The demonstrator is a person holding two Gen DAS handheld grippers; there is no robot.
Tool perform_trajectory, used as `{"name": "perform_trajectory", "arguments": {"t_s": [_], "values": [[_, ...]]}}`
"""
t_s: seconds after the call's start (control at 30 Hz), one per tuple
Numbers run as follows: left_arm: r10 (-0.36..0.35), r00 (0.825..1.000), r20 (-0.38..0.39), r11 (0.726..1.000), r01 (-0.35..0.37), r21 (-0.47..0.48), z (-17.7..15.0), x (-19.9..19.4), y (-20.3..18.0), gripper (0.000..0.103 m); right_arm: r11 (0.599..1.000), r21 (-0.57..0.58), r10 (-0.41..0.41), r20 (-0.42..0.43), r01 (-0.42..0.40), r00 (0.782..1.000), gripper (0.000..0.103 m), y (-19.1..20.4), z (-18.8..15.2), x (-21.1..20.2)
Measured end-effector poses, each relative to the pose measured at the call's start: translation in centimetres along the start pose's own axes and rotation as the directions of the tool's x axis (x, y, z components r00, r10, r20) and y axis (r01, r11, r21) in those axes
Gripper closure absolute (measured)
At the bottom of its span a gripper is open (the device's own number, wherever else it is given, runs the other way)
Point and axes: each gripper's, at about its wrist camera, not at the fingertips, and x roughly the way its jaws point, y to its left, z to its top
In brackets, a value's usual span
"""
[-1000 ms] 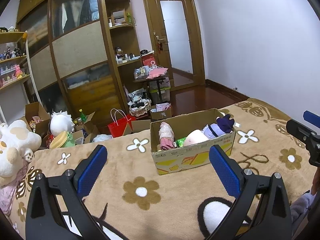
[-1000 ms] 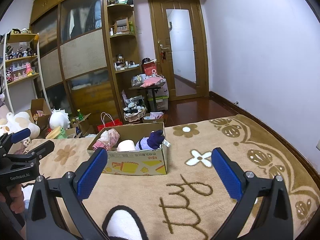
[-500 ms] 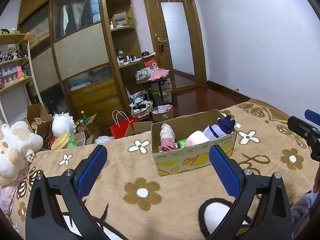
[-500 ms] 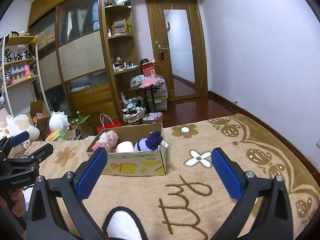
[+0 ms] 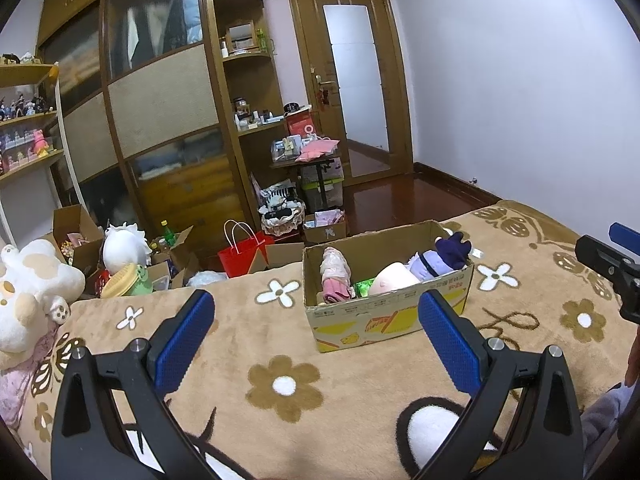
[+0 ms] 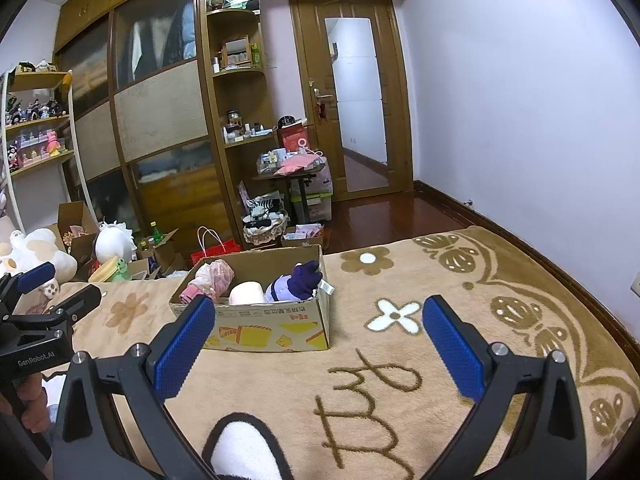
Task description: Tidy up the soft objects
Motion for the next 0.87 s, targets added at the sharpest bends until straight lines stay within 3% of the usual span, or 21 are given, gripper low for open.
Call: {"name": "perform_trajectory", "arguments": {"t_s": [0.87], "values": [[0.006,1.000,-0.004,1.000,-0.006,-0.015,-0.31,-0.01,0.52,0.002,1.000,0.004,-0.003,0.000,0.003,1.000,0.000,-0.33,0.14,0.04]]}}
